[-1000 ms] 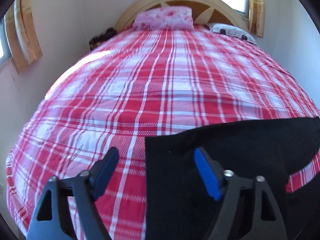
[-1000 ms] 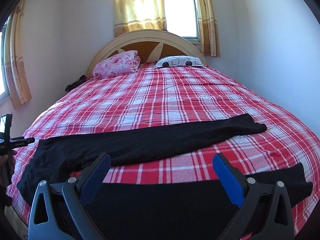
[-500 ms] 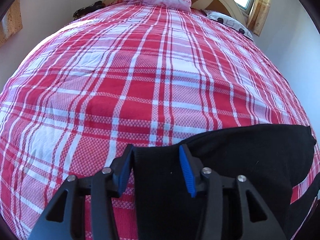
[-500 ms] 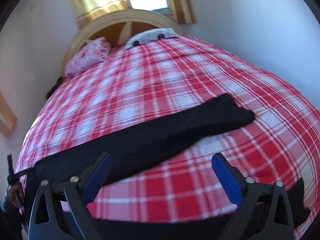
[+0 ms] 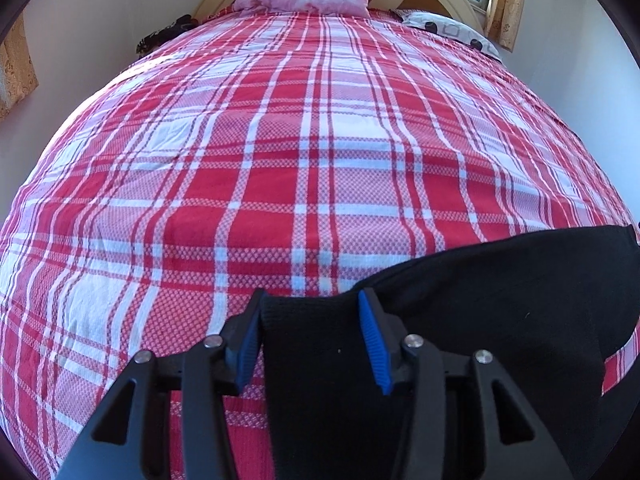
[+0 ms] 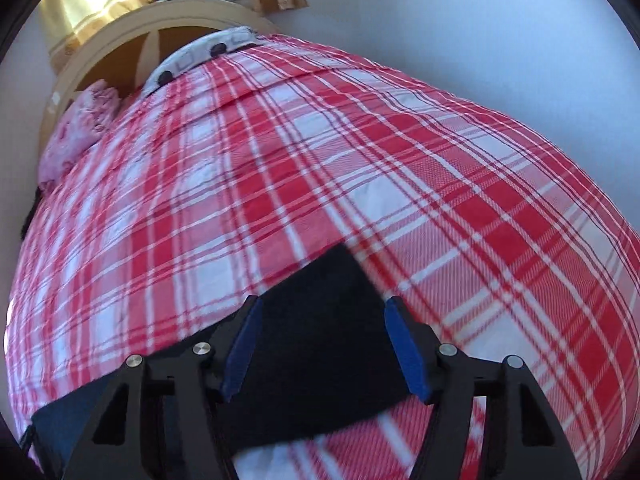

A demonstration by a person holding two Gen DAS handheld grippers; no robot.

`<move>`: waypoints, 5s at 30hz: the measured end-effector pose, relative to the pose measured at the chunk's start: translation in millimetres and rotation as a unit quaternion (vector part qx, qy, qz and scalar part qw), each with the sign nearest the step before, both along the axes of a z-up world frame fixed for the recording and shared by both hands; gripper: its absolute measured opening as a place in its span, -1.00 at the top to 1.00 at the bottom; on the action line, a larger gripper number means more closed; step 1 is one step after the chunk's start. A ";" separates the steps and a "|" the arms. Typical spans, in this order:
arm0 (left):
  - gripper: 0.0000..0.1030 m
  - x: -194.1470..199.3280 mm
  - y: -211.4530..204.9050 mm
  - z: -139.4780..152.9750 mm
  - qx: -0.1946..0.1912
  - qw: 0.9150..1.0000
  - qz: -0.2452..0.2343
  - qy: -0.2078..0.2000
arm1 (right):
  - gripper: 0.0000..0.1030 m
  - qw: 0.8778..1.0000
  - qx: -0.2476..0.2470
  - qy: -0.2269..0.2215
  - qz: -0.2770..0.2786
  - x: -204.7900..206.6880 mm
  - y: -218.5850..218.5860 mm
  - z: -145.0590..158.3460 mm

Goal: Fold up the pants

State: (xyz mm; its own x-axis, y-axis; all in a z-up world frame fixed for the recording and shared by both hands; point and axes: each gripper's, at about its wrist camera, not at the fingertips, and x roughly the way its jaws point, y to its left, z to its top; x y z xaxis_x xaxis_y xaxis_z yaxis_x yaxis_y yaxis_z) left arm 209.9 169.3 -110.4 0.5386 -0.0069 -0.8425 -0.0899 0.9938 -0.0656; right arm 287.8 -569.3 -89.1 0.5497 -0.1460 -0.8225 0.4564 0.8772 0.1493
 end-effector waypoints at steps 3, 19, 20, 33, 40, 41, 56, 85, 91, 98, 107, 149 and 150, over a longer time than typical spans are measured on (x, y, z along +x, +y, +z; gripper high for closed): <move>0.06 2.3 -2.9 -0.7 0.010 1.000 -0.002 -0.001 | -0.26 1.000 0.024 0.006 0.006 17.9 -12.8 -14.2; 0.74 -76.9 17.3 72.2 -0.087 0.985 -0.035 -0.145 | 0.91 0.988 -0.022 -0.094 0.119 -103.2 -8.8 87.2; 0.74 -94.8 20.6 78.6 -0.101 0.979 -0.047 -0.168 | 0.91 0.988 -0.024 -0.099 0.119 -118.5 -11.6 90.6; 0.74 -209.7 6.2 35.4 -0.110 0.973 -0.103 -0.175 | 0.79 0.997 0.015 -0.023 0.065 -294.9 -40.8 13.4; 0.73 -228.8 -0.5 28.8 -0.090 0.969 -0.128 -0.191 | 0.41 0.996 -0.082 -0.016 0.019 -330.6 3.7 47.9; 0.73 -230.4 0.1 27.2 -0.091 0.969 -0.129 -0.190 | 0.41 0.996 -0.087 -0.021 0.025 -332.9 13.3 54.1; 0.72 -234.9 -0.6 17.7 -0.097 0.968 -0.125 -0.196 | 0.37 0.938 0.211 -0.052 0.269 -295.2 268.1 -18.5; 0.64 -267.2 6.7 17.8 -0.070 0.953 -0.178 -0.235 | 0.98 0.930 0.285 -0.059 0.225 -334.2 280.0 -37.6; 0.41 -266.4 1.6 12.3 -0.019 0.956 -0.179 -0.231 | 0.98 0.933 0.283 -0.039 0.221 -326.3 281.3 -54.5; 0.49 -272.4 3.0 19.0 -0.006 0.952 -0.185 -0.244 | 0.98 0.930 0.267 -0.068 0.244 -341.3 285.1 -20.5; -0.19 -285.7 0.4 17.3 0.021 0.954 -0.182 -0.235 | 0.96 0.935 0.242 0.003 0.260 -336.0 294.9 -51.8; -0.63 -309.2 13.2 32.6 -0.031 0.958 -0.113 -0.261 | 0.98 0.820 -0.071 -0.029 0.568 -330.8 513.1 -37.7; -0.63 -309.5 13.1 34.0 -0.031 0.957 -0.114 -0.264 | 0.92 0.822 -0.085 -0.044 0.562 -331.9 512.5 -31.1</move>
State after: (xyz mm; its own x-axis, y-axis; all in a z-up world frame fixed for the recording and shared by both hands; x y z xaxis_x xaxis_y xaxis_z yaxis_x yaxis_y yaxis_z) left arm -99.6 182.4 -76.4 0.8680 -0.2152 -0.4476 0.1899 0.9766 -0.1012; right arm -44.1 -56.8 -120.2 0.4726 0.3863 -0.7921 -0.6619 0.7490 -0.0296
